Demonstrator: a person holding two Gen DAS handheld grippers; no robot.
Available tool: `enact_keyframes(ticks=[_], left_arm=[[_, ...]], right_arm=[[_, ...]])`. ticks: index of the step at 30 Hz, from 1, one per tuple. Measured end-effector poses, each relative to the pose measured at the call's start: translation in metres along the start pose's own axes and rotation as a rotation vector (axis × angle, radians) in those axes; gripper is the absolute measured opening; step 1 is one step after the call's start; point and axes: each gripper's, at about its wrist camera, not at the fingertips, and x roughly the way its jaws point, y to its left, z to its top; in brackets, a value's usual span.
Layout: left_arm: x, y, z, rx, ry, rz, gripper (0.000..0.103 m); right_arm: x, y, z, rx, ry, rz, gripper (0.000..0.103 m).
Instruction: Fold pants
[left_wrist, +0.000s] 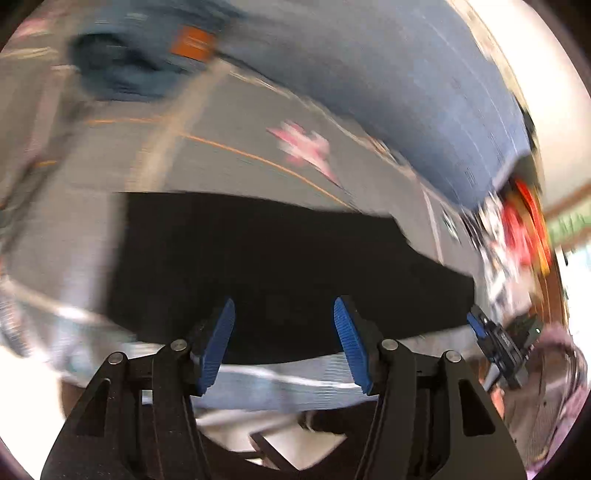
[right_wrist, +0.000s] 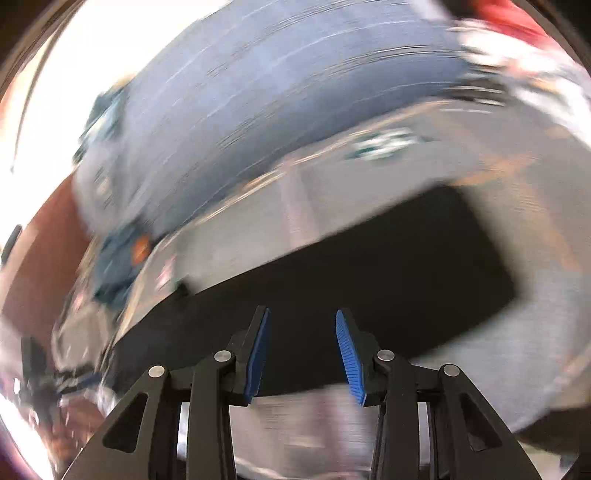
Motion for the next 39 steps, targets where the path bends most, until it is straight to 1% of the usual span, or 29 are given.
enact_keyframes(ticks=[1,3,6,9,12,13,15,17,18,20,21,22,23,24,25,26,27,28,29,31,34,35,37,39], left_arm=[[0.013,-0.018,0.002,0.031,0.034,-0.005,0.055],[0.039,-0.056,0.009,0.097,0.095,-0.019,0.055],[0.066,-0.105,0.014,0.169,0.168,-0.033,0.055],[0.094,-0.164,0.020,0.254,0.231,-0.038,0.055],[0.110,-0.213,0.015,0.364,0.252,-0.027,0.055],[0.119,-0.235,0.015,0.412,0.260,-0.018,0.055],[0.131,-0.261,0.015,0.465,0.279,-0.008,0.055],[0.146,-0.292,0.012,0.534,0.298,0.000,0.055],[0.151,-0.304,0.011,0.568,0.304,0.013,0.055],[0.163,-0.330,0.008,0.647,0.320,0.016,0.055],[0.169,-0.342,0.008,0.683,0.334,0.008,0.055],[0.176,-0.351,0.008,0.709,0.349,0.004,0.055],[0.182,-0.361,0.009,0.733,0.363,0.004,0.055],[0.191,-0.372,0.011,0.759,0.381,-0.004,0.055],[0.197,-0.379,0.012,0.772,0.389,-0.004,0.055],[0.205,-0.388,0.014,0.786,0.399,-0.004,0.056],[0.213,-0.394,0.015,0.800,0.419,-0.007,0.057],[0.223,-0.400,0.018,0.806,0.444,-0.005,0.057],[0.230,-0.404,0.018,0.805,0.460,-0.008,0.058],[0.245,-0.411,0.017,0.808,0.523,-0.023,0.058],[0.261,-0.415,0.012,0.822,0.587,-0.026,0.058],[0.263,-0.416,0.010,0.833,0.602,-0.026,0.059],[0.262,-0.423,0.005,0.881,0.596,-0.033,0.066],[0.263,-0.430,-0.001,0.915,0.617,-0.050,0.067]], right_arm=[[-0.009,-0.019,0.001,0.037,-0.028,-0.034,0.041],[-0.020,-0.047,0.003,0.092,-0.057,-0.067,0.047],[-0.029,-0.081,0.000,0.162,-0.085,-0.088,0.047],[-0.023,-0.100,0.000,0.214,-0.091,-0.057,0.047],[-0.018,-0.113,0.003,0.232,-0.107,-0.074,0.047],[-0.015,-0.114,0.003,0.236,-0.110,-0.066,0.047],[-0.012,-0.114,0.003,0.237,-0.139,-0.047,0.047],[-0.011,-0.108,0.004,0.181,-0.150,-0.022,0.012],[-0.014,-0.106,0.004,0.163,-0.162,-0.017,0.009],[-0.021,-0.103,-0.001,0.145,-0.204,-0.032,0.010],[-0.019,-0.103,-0.003,0.142,-0.193,-0.048,0.011],[-0.016,-0.105,-0.008,0.151,-0.166,-0.070,0.015],[-0.016,-0.106,-0.011,0.168,-0.162,-0.078,0.018],[-0.018,-0.108,-0.014,0.182,-0.173,-0.068,0.021],[-0.022,-0.109,-0.017,0.196,-0.188,-0.064,0.031],[-0.027,-0.112,-0.022,0.215,-0.213,-0.059,0.038],[-0.030,-0.114,-0.025,0.231,-0.230,-0.047,0.050],[-0.033,-0.115,-0.028,0.246,-0.243,-0.029,0.053],[-0.033,-0.116,-0.031,0.254,-0.242,-0.009,0.053],[-0.027,-0.115,-0.033,0.246,-0.223,0.003,0.053],[-0.028,-0.116,-0.036,0.238,-0.246,0.024,0.053],[-0.026,-0.116,-0.035,0.242,-0.247,0.033,0.053],[-0.024,-0.116,-0.031,0.231,-0.256,0.048,0.053],[-0.020,-0.116,-0.029,0.230,-0.259,0.073,0.053]])
